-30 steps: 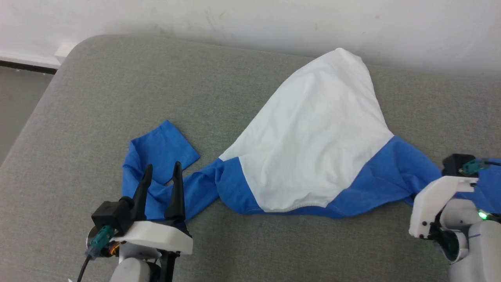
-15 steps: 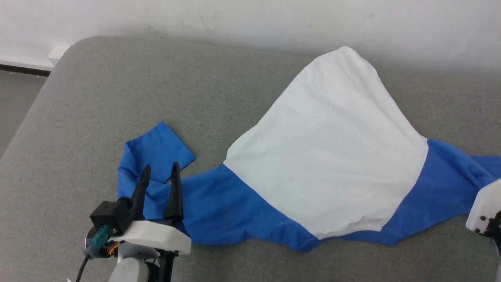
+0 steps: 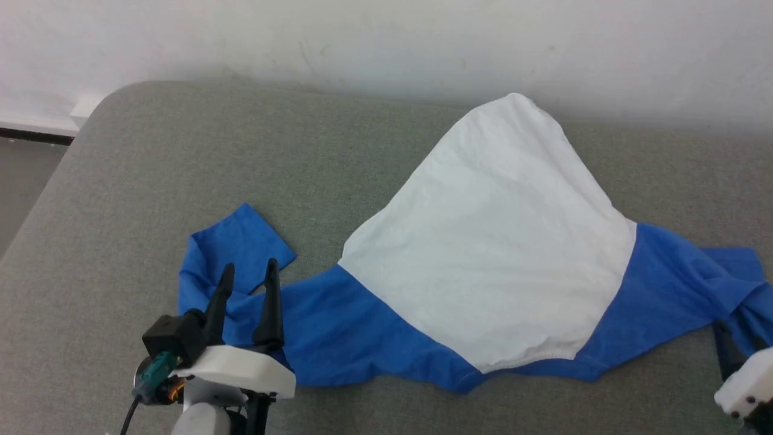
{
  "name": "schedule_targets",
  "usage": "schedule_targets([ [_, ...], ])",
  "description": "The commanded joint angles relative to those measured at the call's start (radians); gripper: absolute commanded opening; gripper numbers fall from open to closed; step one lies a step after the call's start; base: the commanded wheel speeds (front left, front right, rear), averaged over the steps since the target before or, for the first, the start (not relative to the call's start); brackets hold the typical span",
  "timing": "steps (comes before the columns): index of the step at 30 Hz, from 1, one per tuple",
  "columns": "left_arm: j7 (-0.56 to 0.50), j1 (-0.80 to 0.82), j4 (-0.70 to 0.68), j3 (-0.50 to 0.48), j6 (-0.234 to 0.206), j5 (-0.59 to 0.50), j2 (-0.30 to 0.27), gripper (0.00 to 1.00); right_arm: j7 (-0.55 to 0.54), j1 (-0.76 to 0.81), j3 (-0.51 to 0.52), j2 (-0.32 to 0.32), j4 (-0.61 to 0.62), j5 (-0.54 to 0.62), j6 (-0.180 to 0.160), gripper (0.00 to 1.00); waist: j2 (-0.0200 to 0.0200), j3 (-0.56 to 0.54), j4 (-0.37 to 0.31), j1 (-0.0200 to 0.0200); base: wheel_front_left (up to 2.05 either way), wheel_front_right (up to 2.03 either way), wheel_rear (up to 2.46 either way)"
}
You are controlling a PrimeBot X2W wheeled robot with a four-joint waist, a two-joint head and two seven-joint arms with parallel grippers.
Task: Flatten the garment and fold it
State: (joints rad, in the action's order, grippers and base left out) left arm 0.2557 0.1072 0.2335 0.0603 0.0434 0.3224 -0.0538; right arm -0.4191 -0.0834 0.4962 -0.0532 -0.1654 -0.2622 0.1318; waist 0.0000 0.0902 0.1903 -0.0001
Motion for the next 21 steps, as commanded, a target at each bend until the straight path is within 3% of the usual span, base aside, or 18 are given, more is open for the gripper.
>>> schedule_targets([
  [1,-0.005,-0.015,-0.007,0.004,0.001,0.011,-0.001,1.00,0.028,0.045,-0.022,0.003,0.018,-0.031,-0.001,1.00,0.0000,-0.007,-0.007,0.0001,0.00,0.00,0.00],
  [8,-0.053,-0.035,-0.019,0.027,0.004,0.030,-0.001,1.00,0.067,0.117,-0.077,0.003,0.050,-0.075,-0.001,1.00,0.0000,-0.026,-0.010,0.0001,0.00,0.00,0.00],
  [11,-0.127,-0.023,-0.003,0.036,-0.009,0.048,0.000,1.00,0.068,0.124,-0.093,0.003,0.061,-0.084,-0.001,1.00,0.0000,-0.029,-0.009,0.0001,0.00,0.00,0.00],
  [13,-0.235,0.002,0.033,0.037,-0.045,0.052,-0.005,1.00,0.068,0.123,-0.103,0.003,0.069,-0.086,-0.001,1.00,0.0000,-0.027,-0.010,0.0001,0.00,0.00,0.00],
  [18,-0.561,0.053,0.114,0.011,-0.190,0.054,-0.034,1.00,0.066,0.105,-0.143,0.003,0.084,-0.083,-0.001,1.00,0.0000,-0.012,-0.041,0.0001,0.00,0.00,0.00],
  [21,-0.695,0.057,0.119,0.016,-0.230,0.045,-0.060,1.00,0.070,0.100,-0.153,0.003,0.095,-0.081,-0.001,1.00,0.0000,0.001,-0.054,0.0001,0.00,0.00,0.00],
])
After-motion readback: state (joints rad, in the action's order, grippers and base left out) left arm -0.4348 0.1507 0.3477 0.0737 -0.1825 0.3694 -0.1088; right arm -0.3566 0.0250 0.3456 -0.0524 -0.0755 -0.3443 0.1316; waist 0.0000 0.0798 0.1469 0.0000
